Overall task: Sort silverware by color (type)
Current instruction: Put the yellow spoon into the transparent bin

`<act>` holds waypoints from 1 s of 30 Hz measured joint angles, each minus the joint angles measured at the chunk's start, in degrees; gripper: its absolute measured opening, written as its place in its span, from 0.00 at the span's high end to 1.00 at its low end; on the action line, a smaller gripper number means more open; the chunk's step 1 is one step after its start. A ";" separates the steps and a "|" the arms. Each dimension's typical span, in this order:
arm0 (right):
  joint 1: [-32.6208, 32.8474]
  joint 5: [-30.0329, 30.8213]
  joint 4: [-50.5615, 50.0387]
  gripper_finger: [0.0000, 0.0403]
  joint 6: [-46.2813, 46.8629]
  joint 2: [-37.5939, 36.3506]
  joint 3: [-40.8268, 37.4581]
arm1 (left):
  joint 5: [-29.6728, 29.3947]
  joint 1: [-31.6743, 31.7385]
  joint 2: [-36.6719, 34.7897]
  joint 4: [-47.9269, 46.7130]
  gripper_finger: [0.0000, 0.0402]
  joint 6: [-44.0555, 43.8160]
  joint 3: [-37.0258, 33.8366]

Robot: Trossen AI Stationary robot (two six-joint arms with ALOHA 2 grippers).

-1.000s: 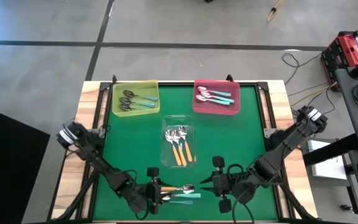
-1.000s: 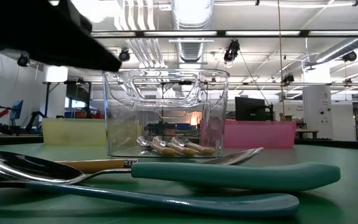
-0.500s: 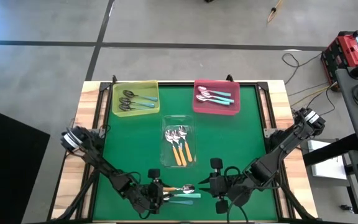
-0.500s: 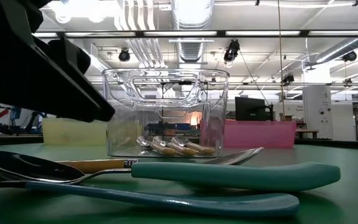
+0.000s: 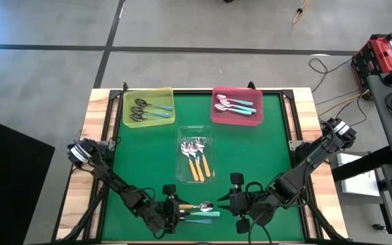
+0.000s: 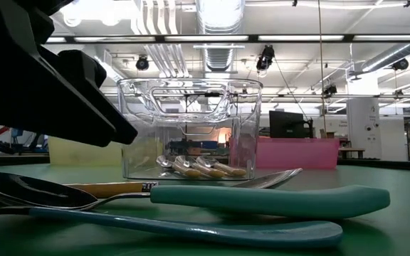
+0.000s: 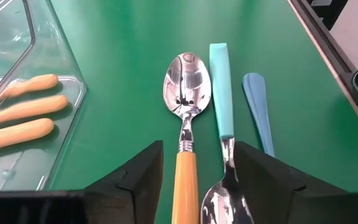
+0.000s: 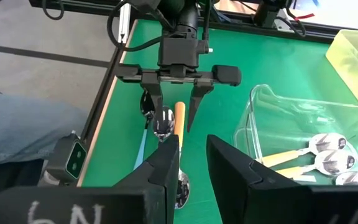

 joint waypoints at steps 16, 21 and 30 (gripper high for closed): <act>0.00 0.04 -0.04 0.81 0.26 0.00 -0.02 | -0.04 0.45 0.10 -0.70 0.51 -0.69 -1.64; 0.00 0.04 -0.04 0.82 0.35 0.00 -0.07 | -0.04 0.58 1.54 -0.68 0.52 -1.70 -1.66; 0.00 0.04 -0.05 0.80 0.44 0.00 -0.07 | -0.38 0.73 3.26 -0.20 0.52 -4.39 -1.64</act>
